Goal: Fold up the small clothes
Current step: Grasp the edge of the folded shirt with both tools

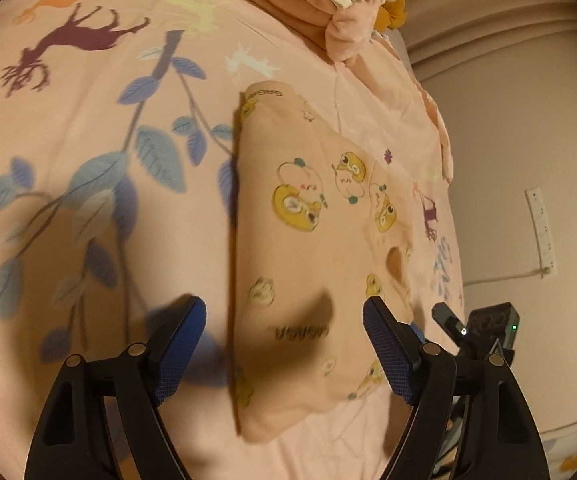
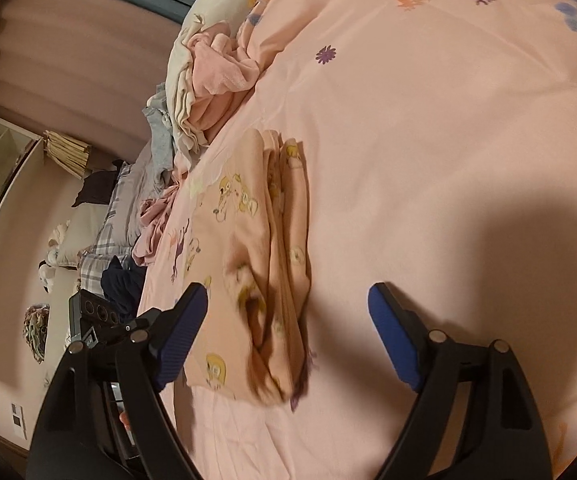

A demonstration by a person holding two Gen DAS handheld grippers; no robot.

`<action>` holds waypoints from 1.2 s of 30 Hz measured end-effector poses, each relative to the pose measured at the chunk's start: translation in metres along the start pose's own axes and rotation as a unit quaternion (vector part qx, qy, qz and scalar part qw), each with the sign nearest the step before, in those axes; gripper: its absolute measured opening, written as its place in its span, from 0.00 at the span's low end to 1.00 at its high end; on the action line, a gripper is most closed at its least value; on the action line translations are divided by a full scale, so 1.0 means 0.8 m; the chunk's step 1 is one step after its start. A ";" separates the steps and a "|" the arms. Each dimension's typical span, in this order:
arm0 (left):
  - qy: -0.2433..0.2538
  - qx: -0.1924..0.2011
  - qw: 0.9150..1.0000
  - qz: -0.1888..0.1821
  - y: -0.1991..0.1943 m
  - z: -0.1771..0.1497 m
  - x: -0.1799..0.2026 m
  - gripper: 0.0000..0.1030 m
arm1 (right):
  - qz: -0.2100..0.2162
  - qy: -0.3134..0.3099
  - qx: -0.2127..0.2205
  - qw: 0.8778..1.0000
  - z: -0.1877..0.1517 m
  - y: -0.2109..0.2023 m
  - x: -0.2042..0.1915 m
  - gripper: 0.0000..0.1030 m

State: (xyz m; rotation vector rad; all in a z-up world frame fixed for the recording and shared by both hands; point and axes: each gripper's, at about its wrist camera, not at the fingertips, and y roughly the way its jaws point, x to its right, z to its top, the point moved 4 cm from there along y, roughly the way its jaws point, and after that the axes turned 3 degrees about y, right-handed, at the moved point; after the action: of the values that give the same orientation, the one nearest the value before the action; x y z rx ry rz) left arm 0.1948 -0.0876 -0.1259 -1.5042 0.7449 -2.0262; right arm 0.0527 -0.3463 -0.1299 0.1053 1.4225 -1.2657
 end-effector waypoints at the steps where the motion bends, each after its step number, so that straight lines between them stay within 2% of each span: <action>1: 0.000 -0.002 1.000 -0.003 0.003 0.003 0.001 0.77 | 0.002 -0.001 -0.002 1.000 0.002 0.003 -0.001 0.81; 9: -0.003 -0.010 1.000 -0.014 0.026 0.017 0.007 0.77 | 0.012 -0.017 -0.025 0.999 0.022 0.032 -0.013 0.81; 15: -0.004 -0.010 1.000 -0.021 0.029 0.019 0.007 0.77 | 0.001 -0.035 -0.040 0.999 0.032 0.057 -0.022 0.80; 21: 0.002 -0.003 1.000 -0.024 0.037 0.023 0.011 0.77 | 0.020 -0.024 -0.049 0.998 0.045 0.079 -0.022 0.69; 26: 0.017 0.001 1.000 -0.022 0.042 0.024 0.017 0.79 | 0.036 -0.007 -0.053 0.998 0.053 0.092 -0.020 0.53; 32: 0.037 0.003 0.999 -0.014 0.049 0.026 0.025 0.79 | 0.034 -0.014 -0.051 0.998 0.053 0.099 -0.020 0.40; 36: 0.056 0.005 0.998 -0.001 0.049 0.023 0.031 0.79 | 0.028 -0.021 -0.048 0.998 0.052 0.099 -0.019 0.34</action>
State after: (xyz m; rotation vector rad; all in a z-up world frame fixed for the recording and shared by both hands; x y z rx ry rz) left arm 0.2091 -0.1353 -0.1312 -1.3958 0.7766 -2.1272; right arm 0.1390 -0.3346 -0.1563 0.0526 1.4328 -1.1455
